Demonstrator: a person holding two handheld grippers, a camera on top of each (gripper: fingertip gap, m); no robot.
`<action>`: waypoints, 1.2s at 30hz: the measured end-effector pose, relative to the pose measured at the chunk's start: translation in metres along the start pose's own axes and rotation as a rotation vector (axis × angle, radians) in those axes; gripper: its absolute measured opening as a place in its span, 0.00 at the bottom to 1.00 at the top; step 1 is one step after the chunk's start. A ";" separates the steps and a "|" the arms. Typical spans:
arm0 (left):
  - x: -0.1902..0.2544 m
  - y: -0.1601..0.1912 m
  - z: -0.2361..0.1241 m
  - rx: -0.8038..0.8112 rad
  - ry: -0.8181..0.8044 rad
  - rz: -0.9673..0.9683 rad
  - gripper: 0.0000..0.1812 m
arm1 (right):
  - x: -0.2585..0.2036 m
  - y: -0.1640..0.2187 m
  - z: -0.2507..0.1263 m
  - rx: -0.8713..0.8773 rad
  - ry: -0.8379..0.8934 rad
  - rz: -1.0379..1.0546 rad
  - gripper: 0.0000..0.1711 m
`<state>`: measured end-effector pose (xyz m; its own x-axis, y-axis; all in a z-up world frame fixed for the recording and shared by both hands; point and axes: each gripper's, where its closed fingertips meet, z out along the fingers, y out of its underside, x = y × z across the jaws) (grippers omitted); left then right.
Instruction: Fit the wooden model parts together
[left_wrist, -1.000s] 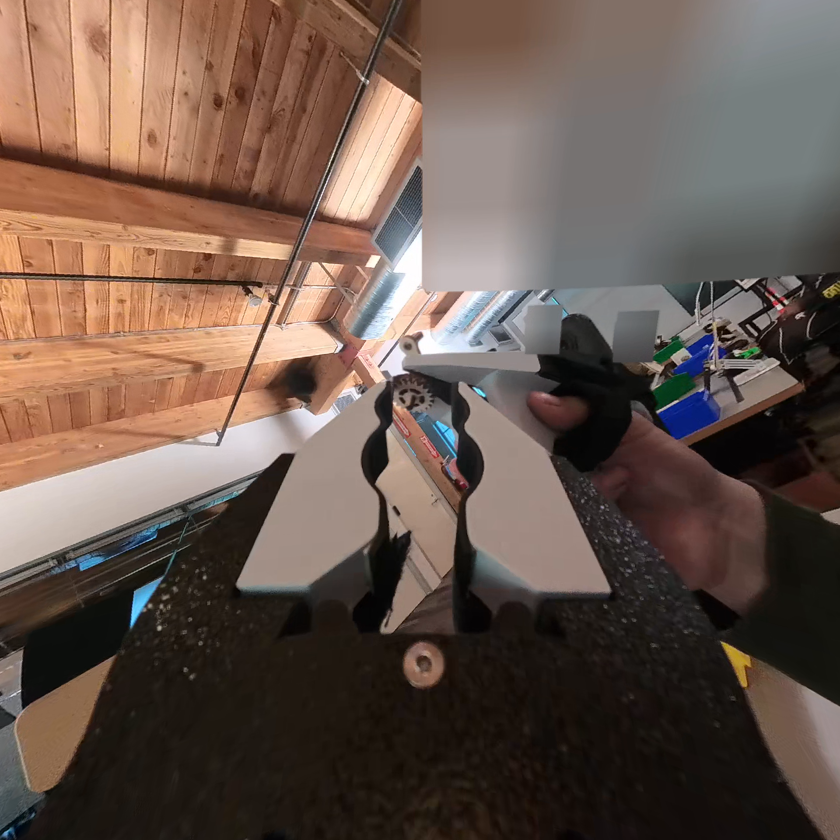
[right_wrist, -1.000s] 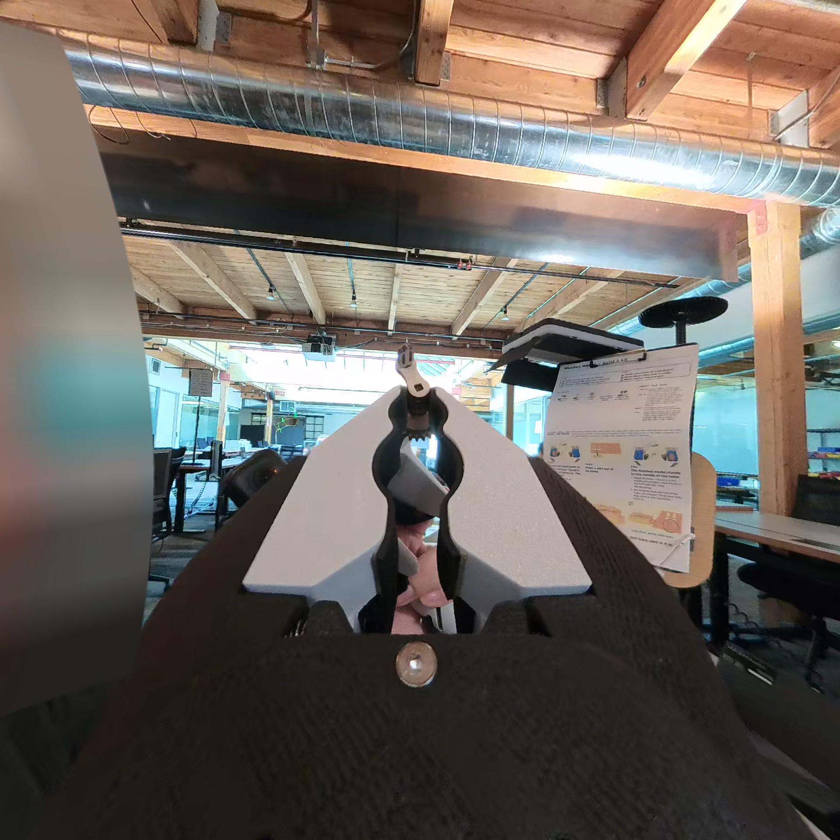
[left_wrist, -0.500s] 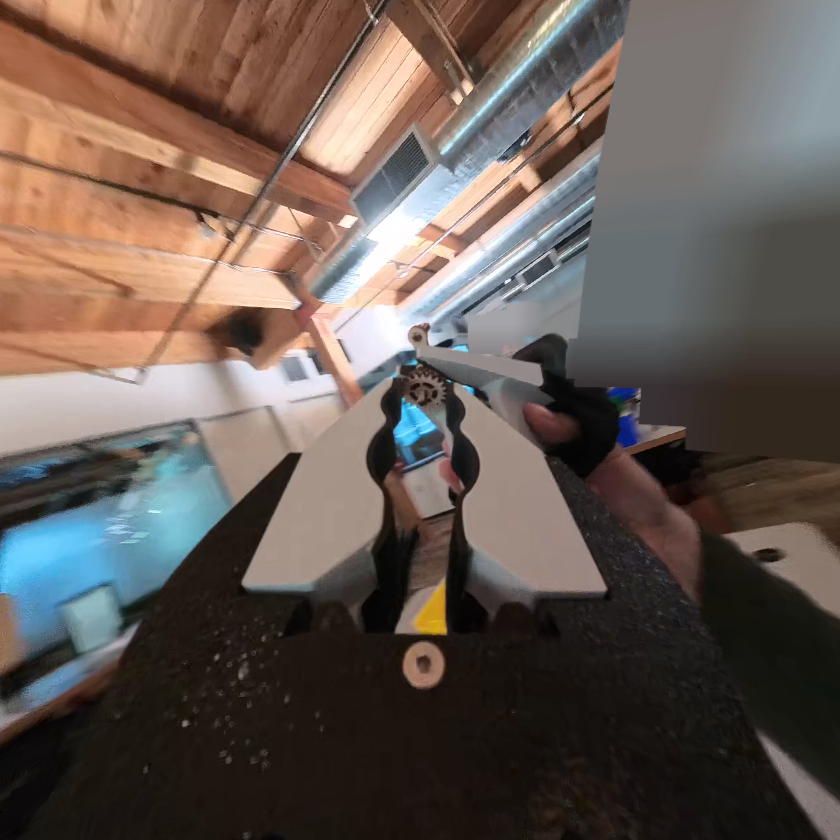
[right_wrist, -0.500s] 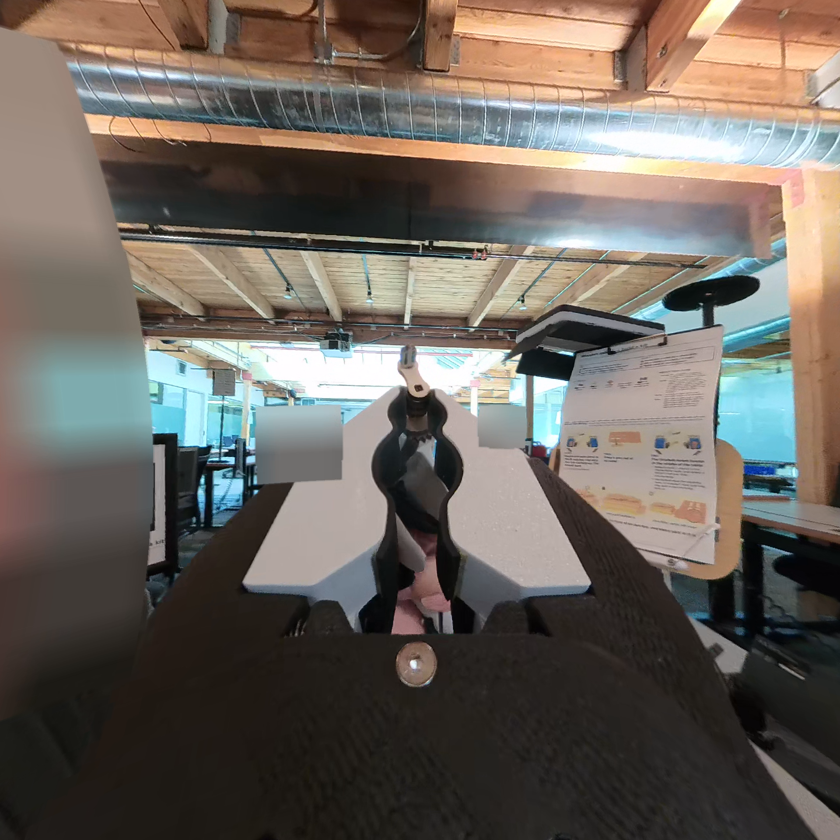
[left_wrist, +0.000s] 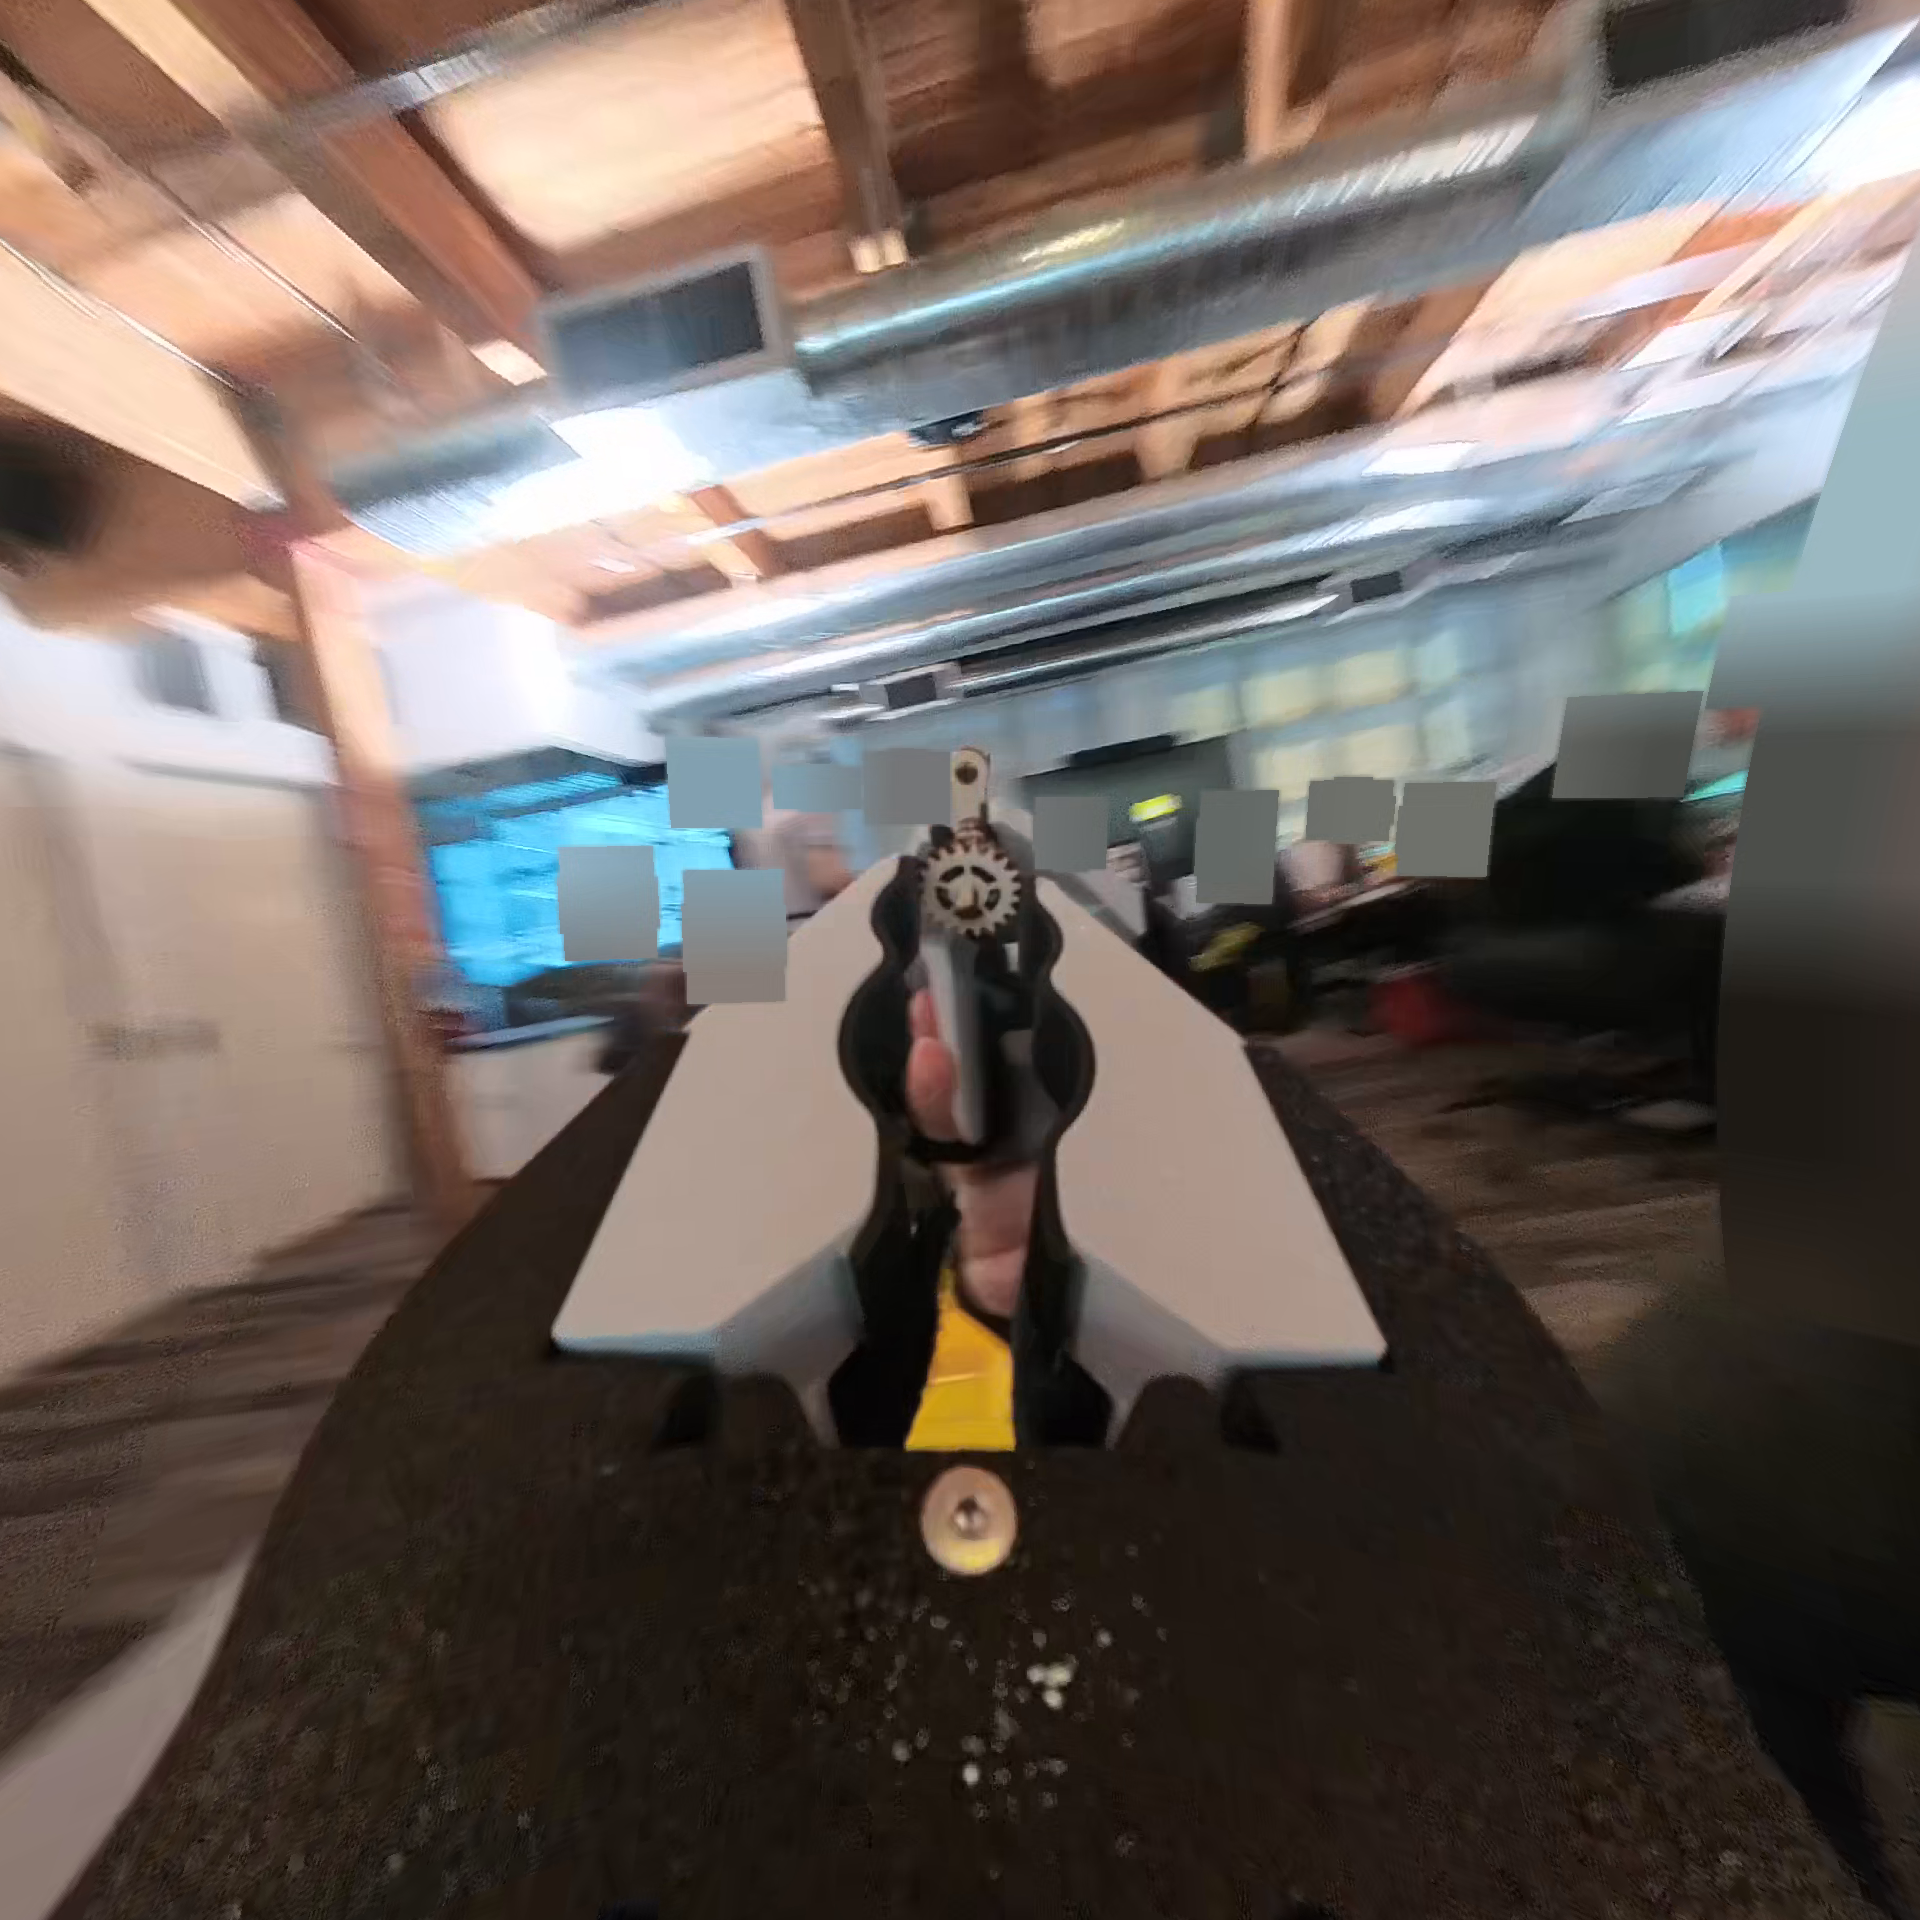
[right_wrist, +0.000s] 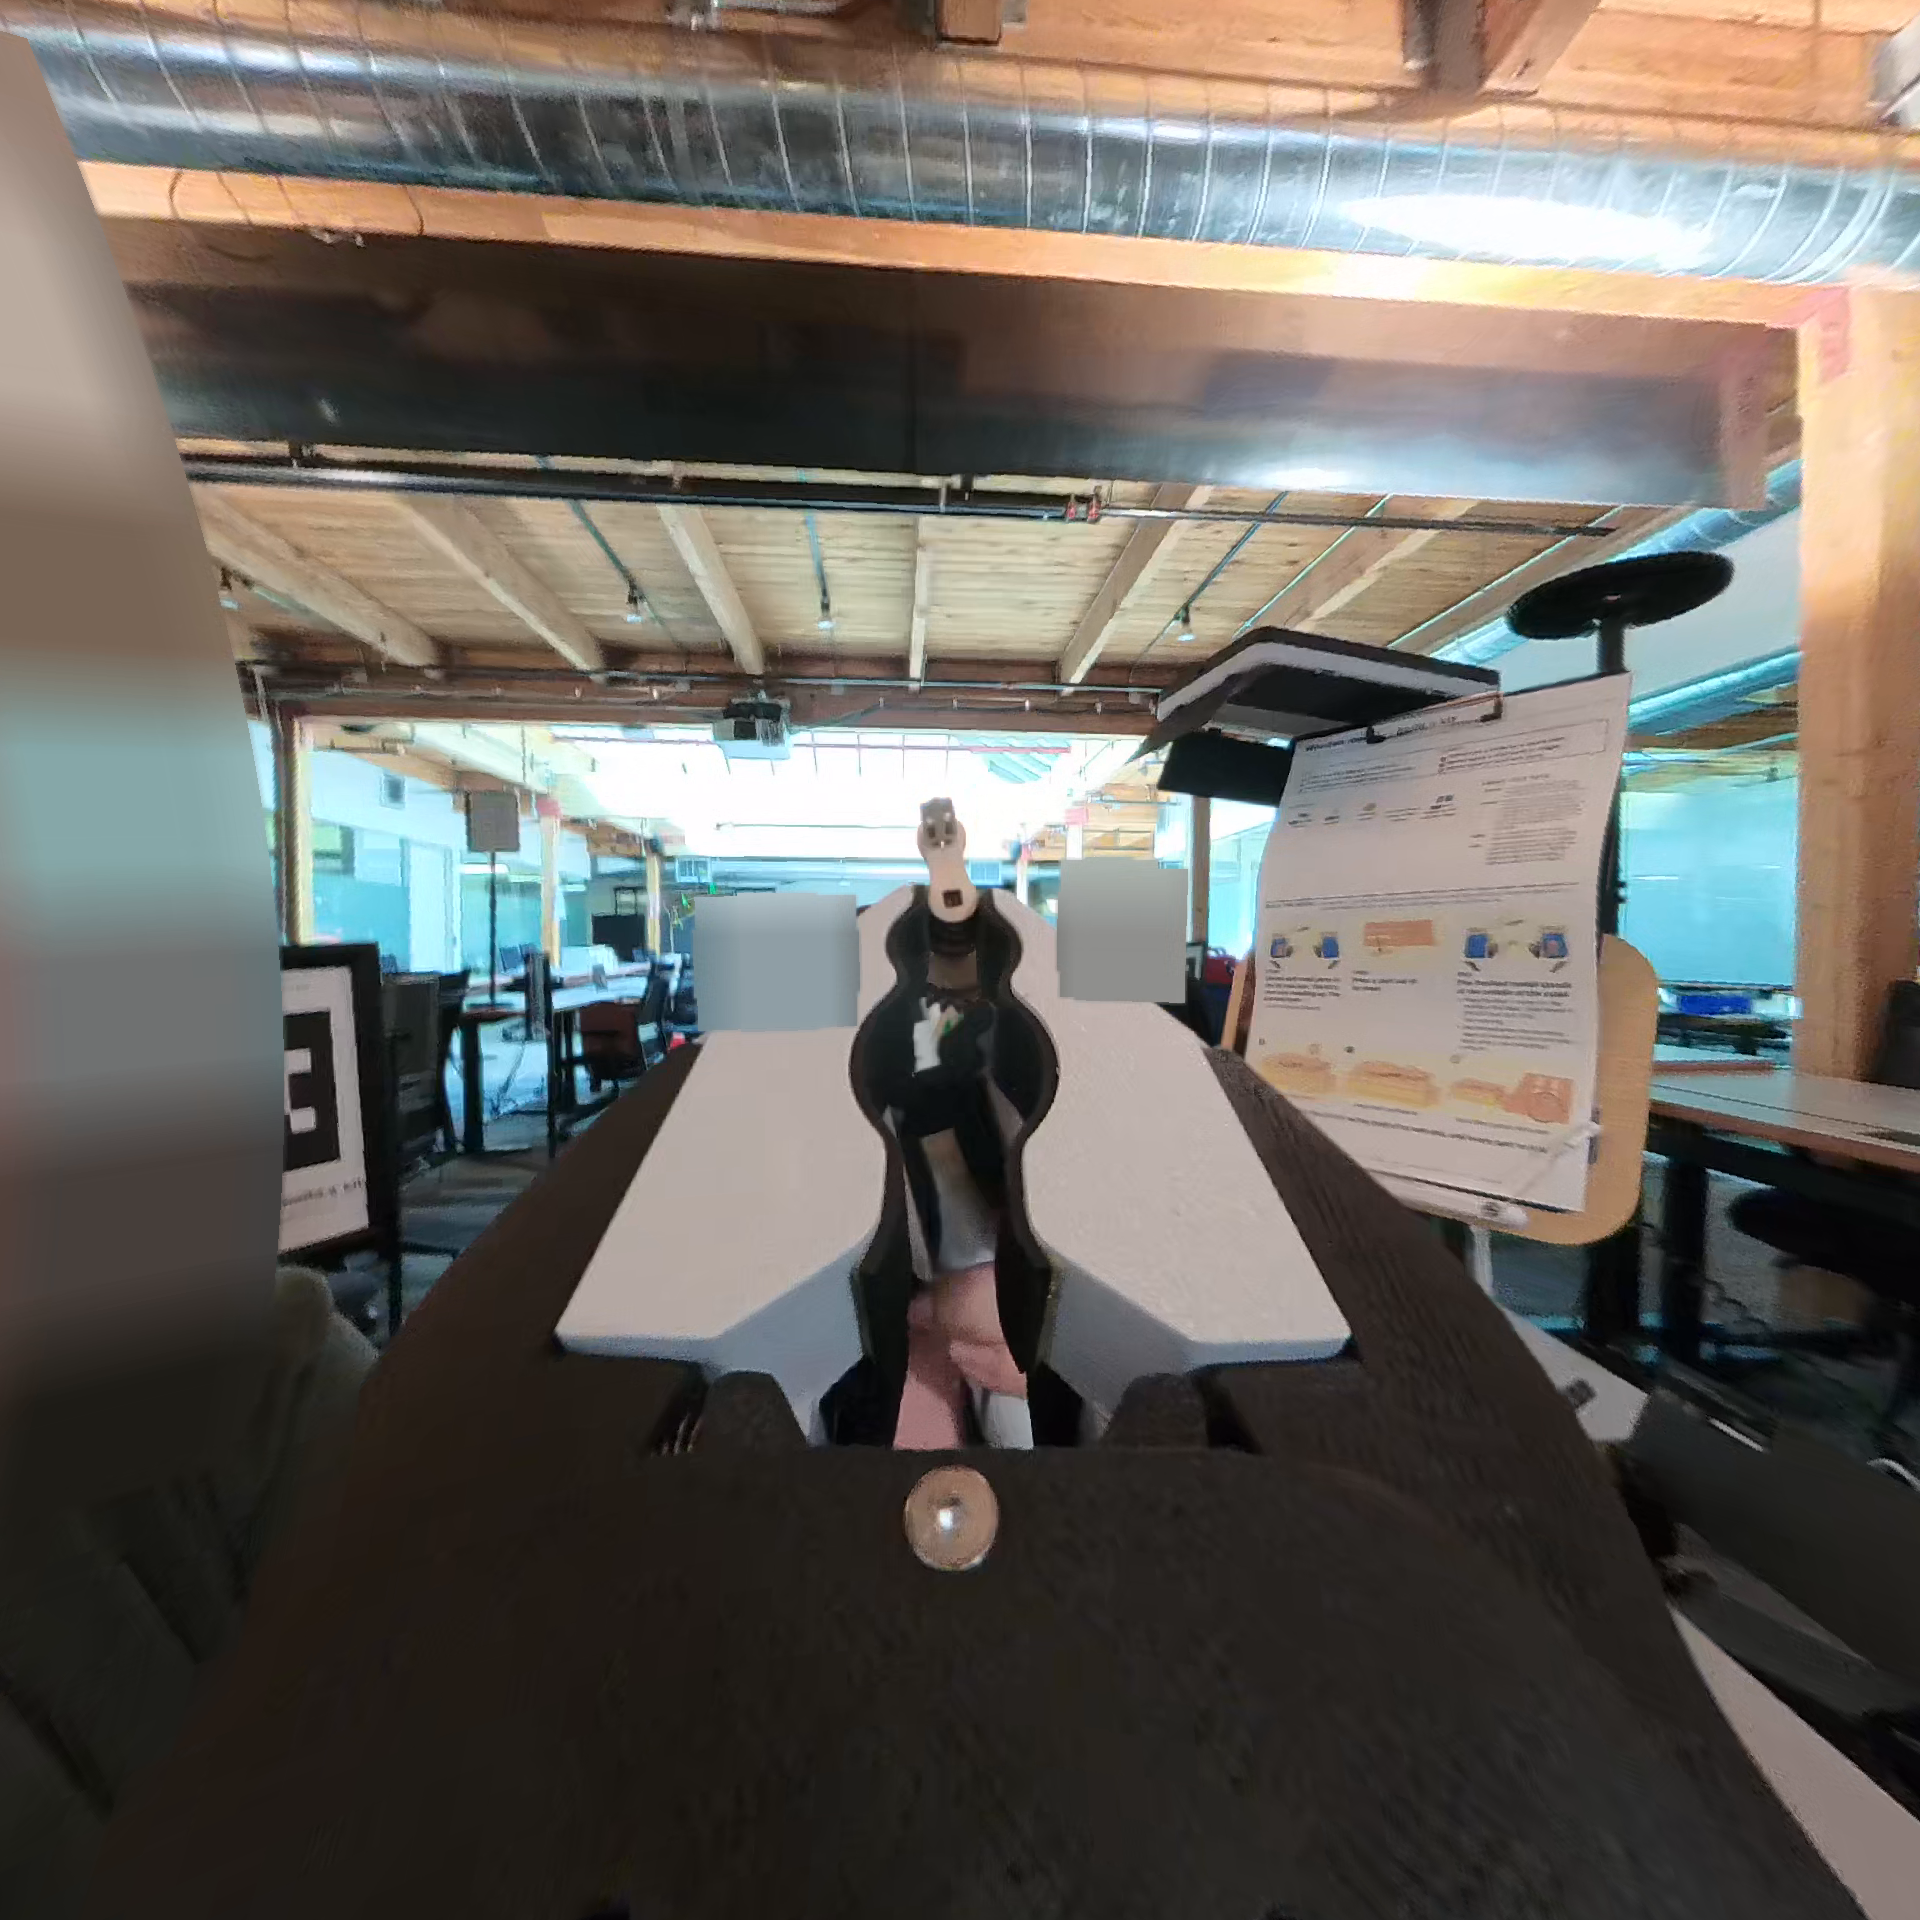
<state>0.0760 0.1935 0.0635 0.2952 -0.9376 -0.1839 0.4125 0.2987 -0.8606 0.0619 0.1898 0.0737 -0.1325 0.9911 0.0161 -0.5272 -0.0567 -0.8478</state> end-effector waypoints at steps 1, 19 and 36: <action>0.002 -0.001 -0.002 0.025 0.085 -0.152 0.09 | -0.002 0.002 0.001 -0.021 -0.008 -0.032 0.03; -0.011 0.000 -0.004 0.166 0.226 -0.592 0.09 | 0.010 0.004 0.001 0.006 0.026 -0.084 0.03; -0.046 0.033 0.001 -0.030 -0.170 0.058 0.09 | 0.052 0.009 -0.016 0.014 0.105 0.059 0.03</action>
<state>0.0773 0.2466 0.0442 0.4604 -0.8745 -0.1527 0.3658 0.3436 -0.8649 0.0640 0.2429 0.0583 -0.0749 0.9932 -0.0896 -0.5327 -0.1158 -0.8384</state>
